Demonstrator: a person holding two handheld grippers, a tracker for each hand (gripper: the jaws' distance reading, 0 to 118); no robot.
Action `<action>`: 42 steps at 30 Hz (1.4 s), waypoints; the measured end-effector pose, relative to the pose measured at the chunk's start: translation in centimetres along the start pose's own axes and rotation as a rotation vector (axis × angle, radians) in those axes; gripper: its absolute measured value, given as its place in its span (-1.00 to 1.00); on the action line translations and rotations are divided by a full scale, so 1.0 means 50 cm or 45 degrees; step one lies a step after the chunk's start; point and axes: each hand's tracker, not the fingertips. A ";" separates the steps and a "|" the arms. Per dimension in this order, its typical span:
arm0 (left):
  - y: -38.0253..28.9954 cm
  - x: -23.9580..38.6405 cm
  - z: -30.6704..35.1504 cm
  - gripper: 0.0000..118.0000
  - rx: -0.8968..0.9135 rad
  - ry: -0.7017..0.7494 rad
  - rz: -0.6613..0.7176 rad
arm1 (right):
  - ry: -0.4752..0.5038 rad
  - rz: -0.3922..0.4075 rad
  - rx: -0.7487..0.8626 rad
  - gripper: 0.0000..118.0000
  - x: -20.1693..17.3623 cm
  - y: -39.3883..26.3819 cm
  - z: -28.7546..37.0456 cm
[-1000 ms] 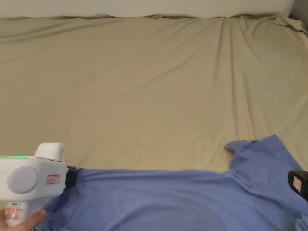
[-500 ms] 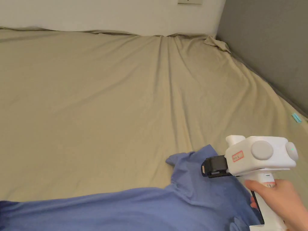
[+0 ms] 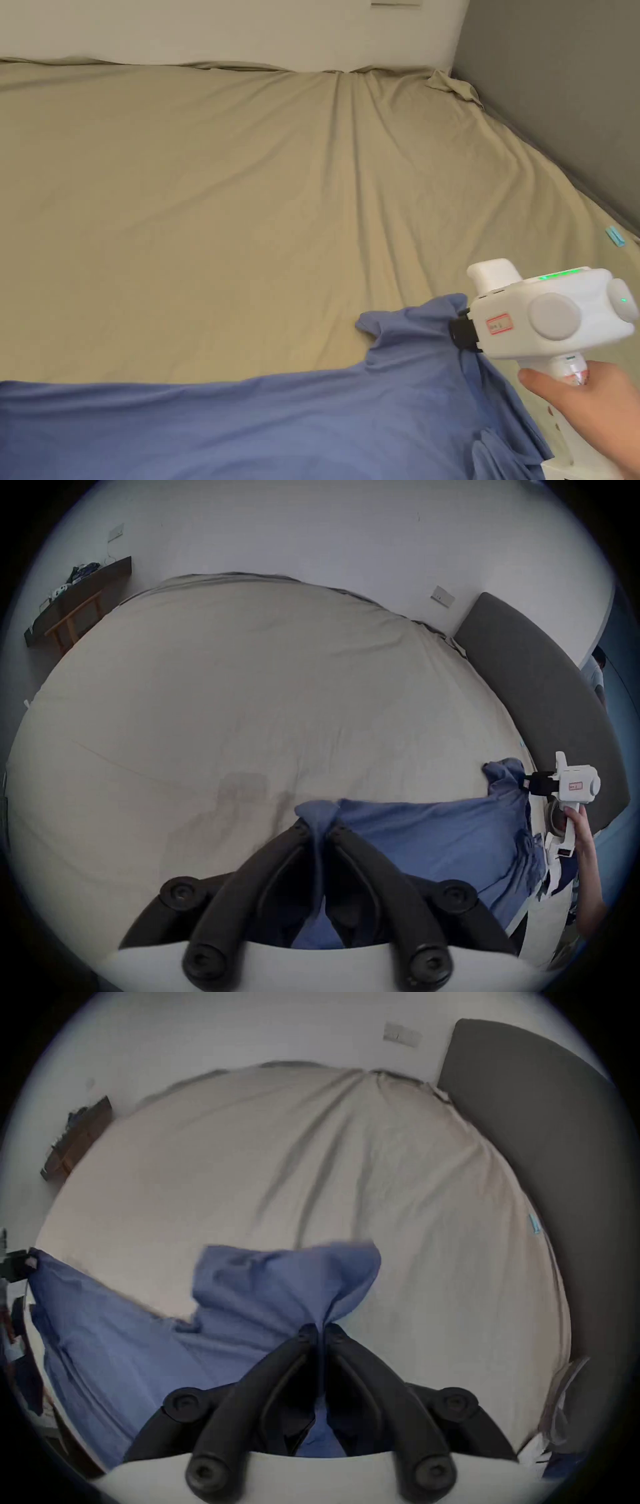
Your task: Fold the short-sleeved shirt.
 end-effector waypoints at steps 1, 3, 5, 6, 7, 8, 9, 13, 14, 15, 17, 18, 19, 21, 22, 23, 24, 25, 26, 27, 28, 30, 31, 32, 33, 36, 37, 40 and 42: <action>-0.008 -0.005 0.014 -0.93 0.015 -0.005 -0.005 | -0.013 0.019 0.047 -0.91 -0.004 -0.010 0.032; -0.023 -0.006 0.051 -0.93 0.037 -0.014 -0.007 | -0.031 0.057 0.136 -0.91 -0.011 -0.037 0.095; -0.053 -0.002 0.089 -0.93 0.056 -0.003 -0.025 | -0.046 0.075 0.210 -0.91 -0.022 -0.080 0.161; -0.068 0.000 0.105 -0.93 0.066 0.021 -0.039 | -0.053 0.078 0.242 -0.91 -0.026 -0.105 0.188; -0.091 0.003 0.122 -0.93 0.078 0.045 -0.054 | -0.046 0.077 0.246 -0.91 -0.029 -0.137 0.218; -0.111 0.005 0.136 -0.93 0.084 0.086 -0.074 | -0.045 0.074 0.258 -0.91 -0.033 -0.167 0.242; -0.139 0.011 0.149 -0.93 0.081 0.106 -0.095 | -0.049 0.066 0.271 -0.91 -0.038 -0.202 0.267; -0.233 0.010 0.180 -0.93 0.031 0.161 -0.094 | -0.046 0.032 0.250 -0.91 -0.048 -0.333 0.328; -0.255 0.006 0.180 -0.93 -0.008 0.175 -0.098 | -0.038 0.001 0.229 -0.91 -0.049 -0.366 0.333; -0.274 0.002 0.178 -0.93 -0.053 0.186 -0.096 | -0.015 -0.014 0.193 -0.91 -0.048 -0.394 0.333; -0.311 -0.001 0.166 -0.93 -0.120 0.219 -0.097 | -0.020 -0.043 0.096 -0.91 -0.045 -0.441 0.316; -0.323 -0.002 0.153 -0.93 -0.162 0.219 -0.110 | -0.017 -0.054 0.048 -0.91 -0.044 -0.458 0.304; -0.333 -0.002 0.136 -0.93 -0.196 0.237 -0.144 | -0.008 -0.068 0.004 -0.91 -0.042 -0.469 0.286; -0.344 0.014 0.111 -0.93 -0.250 0.274 -0.200 | -0.007 -0.080 -0.028 -0.91 -0.037 -0.478 0.250; -0.350 0.025 0.102 -0.93 -0.238 0.290 -0.286 | -0.005 -0.095 -0.053 -0.91 -0.034 -0.478 0.234; -0.352 0.034 0.094 -0.93 -0.256 0.327 -0.338 | -0.008 -0.106 -0.057 -0.91 -0.032 -0.477 0.221; -0.351 0.038 0.088 -0.93 -0.289 0.334 -0.336 | -0.006 -0.129 -0.079 -0.91 -0.026 -0.476 0.207; -0.351 0.043 0.088 -0.93 -0.277 0.318 -0.320 | 0.004 -0.146 -0.088 -0.91 -0.024 -0.475 0.199; -0.351 0.045 0.090 -0.93 -0.273 0.324 -0.321 | 0.011 -0.158 -0.093 -0.91 -0.023 -0.474 0.195; -0.350 0.045 0.092 -0.93 -0.272 0.323 -0.330 | 0.021 -0.164 -0.103 -0.90 -0.023 -0.472 0.193; -0.351 0.043 0.095 -0.84 -0.261 0.313 -0.331 | 0.034 -0.174 -0.110 -0.66 -0.020 -0.470 0.196; -0.351 0.033 0.109 0.19 -0.227 0.287 -0.271 | 0.052 -0.211 -0.130 0.63 -0.013 -0.463 0.205; -0.350 0.031 0.118 0.33 -0.225 0.309 -0.231 | 0.068 -0.235 -0.117 0.96 -0.016 -0.463 0.215; -0.349 0.034 0.130 0.33 -0.215 0.358 -0.208 | 0.058 -0.241 -0.087 1.00 -0.024 -0.466 0.232; -0.345 0.038 0.152 0.33 -0.167 0.386 -0.243 | -0.003 -0.207 -0.020 1.00 -0.037 -0.464 0.257; -0.318 0.063 0.240 0.33 0.005 0.427 -0.268 | -0.069 -0.114 0.097 1.00 -0.070 -0.445 0.336; -0.306 0.070 0.278 0.33 0.071 0.414 -0.239 | -0.090 -0.094 0.160 1.00 -0.083 -0.434 0.367; -0.276 0.122 0.403 0.32 0.268 0.440 -0.241 | -0.089 -0.057 0.366 1.00 -0.118 -0.402 0.460; -0.277 0.160 0.478 0.32 0.407 0.458 -0.316 | -0.059 -0.043 0.489 1.00 -0.140 -0.389 0.516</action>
